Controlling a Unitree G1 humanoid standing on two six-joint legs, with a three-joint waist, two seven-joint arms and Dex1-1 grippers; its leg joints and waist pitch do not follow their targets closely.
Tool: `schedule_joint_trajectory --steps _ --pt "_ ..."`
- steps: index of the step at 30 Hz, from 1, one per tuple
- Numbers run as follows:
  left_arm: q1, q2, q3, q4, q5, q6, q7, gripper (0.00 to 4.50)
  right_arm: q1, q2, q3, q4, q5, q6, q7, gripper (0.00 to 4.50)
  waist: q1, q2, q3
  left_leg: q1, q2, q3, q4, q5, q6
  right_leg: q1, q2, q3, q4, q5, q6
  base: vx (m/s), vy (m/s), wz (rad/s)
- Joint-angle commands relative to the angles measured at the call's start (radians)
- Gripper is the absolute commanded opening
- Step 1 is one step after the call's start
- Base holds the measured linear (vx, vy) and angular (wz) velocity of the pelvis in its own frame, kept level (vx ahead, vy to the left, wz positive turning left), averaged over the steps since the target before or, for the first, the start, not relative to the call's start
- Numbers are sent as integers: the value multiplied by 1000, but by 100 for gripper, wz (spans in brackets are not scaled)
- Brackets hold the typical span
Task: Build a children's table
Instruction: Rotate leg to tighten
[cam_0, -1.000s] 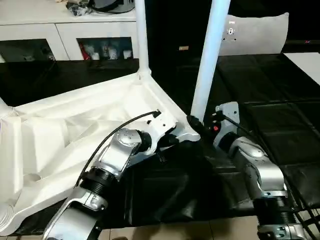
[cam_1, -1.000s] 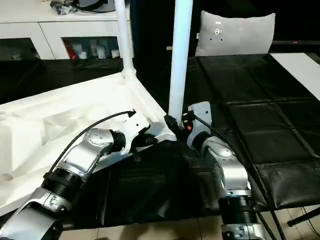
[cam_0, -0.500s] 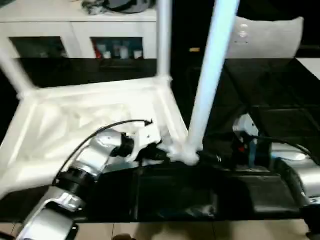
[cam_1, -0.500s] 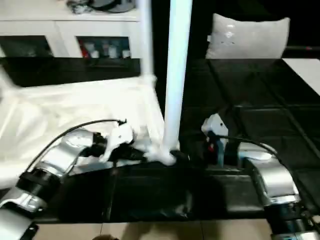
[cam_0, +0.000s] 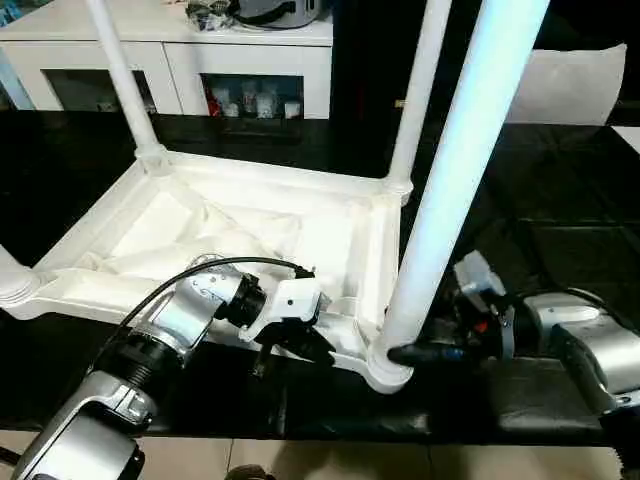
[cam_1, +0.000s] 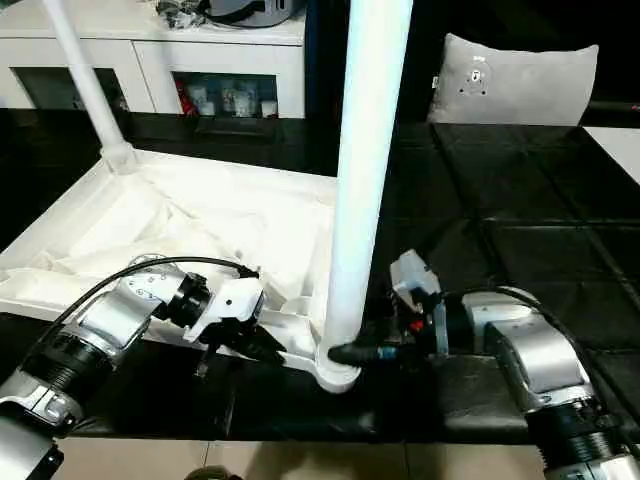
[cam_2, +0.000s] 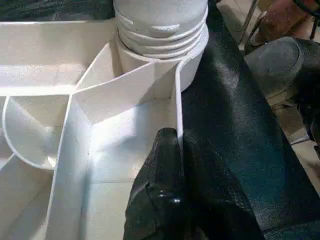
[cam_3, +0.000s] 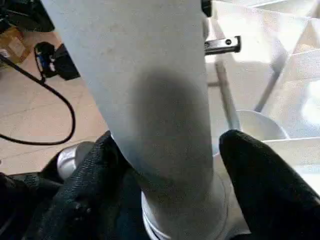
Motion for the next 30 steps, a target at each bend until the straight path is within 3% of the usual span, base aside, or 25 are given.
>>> schedule_joint_trajectory --steps 1,6,10,13,16,18,20,21,22,23,26,29,30 --pt "-27 -5 -22 -22 -5 -20 -36 0 -24 -7 6 4 11 8 16 279 -5 -20 -63 6 27 2 -62 -121 68 57 -65 45 -71 -185 -190 0 0 0" --pt "-29 -13 -14 -8 -10 -21 -28 0 -17 -13 12 -9 30 36 36 225 -5 -21 -65 5 26 2 -61 -105 70 58 -64 45 -68 -165 -193 0 0 0" --pt "-22 -19 6 -13 -22 15 -2 0 4 -1 3 -47 61 88 8 213 -3 -22 -65 4 26 3 -59 -93 75 58 -63 45 -66 -146 -198 0 0 0" --pt "-16 -47 45 -26 -25 114 104 0 24 68 -14 -91 50 131 -132 209 -4 -24 -62 4 24 2 -62 -107 66 57 -64 44 -72 -197 -180 0 0 0" --pt "-18 -85 75 -41 -18 205 213 0 11 154 -14 -85 -28 136 -320 209 -15 -24 -53 4 17 1 -67 -154 24 51 -65 42 -89 -352 -132 0 0 0" --pt "-22 -105 87 -47 -14 245 265 0 -6 204 -29 -71 -41 152 -411 205 -30 -25 -51 2 13 -4 -73 -178 0 55 -65 39 -98 -438 -90 0 0 0" --pt "-39 -164 123 -49 -9 323 391 0 -43 300 -54 -37 -84 169 -594 203 -46 -22 -50 3 12 -5 -75 -184 -10 52 -62 39 -98 -437 -89 0 0 0" --pt "-44 -181 133 -48 -6 341 428 0 -53 323 -58 -28 -99 171 -640 201 -61 -24 -50 3 10 -7 -76 -195 -20 52 -61 36 -98 -445 -92 0 0 0" --pt "-44 -181 133 -48 -6 341 428 0 -53 323 -58 -28 -99 171 -640 201 -65 -26 -53 -1 8 -8 -75 -189 -20 57 -62 34 -98 -443 -89 0 0 0" --pt "-56 -226 158 -45 2 380 519 0 -77 384 -83 4 -134 173 -771 200 -67 -22 -54 1 9 -6 -74 -172 -13 55 -61 39 -99 -409 -90 0 0 0" --pt "-71 -304 183 -37 39 398 690 0 -111 463 -109 60 -184 139 -921 200 -83 -21 -60 1 10 -5 -71 -136 -8 57 -57 40 -87 -283 -138 0 0 0" --pt "-73 -339 195 -39 51 391 751 0 -114 480 -114 70 -199 92 -938 200 -77 -22 -69 -2 9 -1 -63 -49 36 66 -53 44 -71 -91 -180 17 0 1" --pt "-71 -341 191 -43 54 388 750 0 -114 486 -126 70 -197 79 -943 234 -75 -21 -72 -4 8 0 -59 -9 56 69 -52 45 -62 -8 -201 51 0 3"
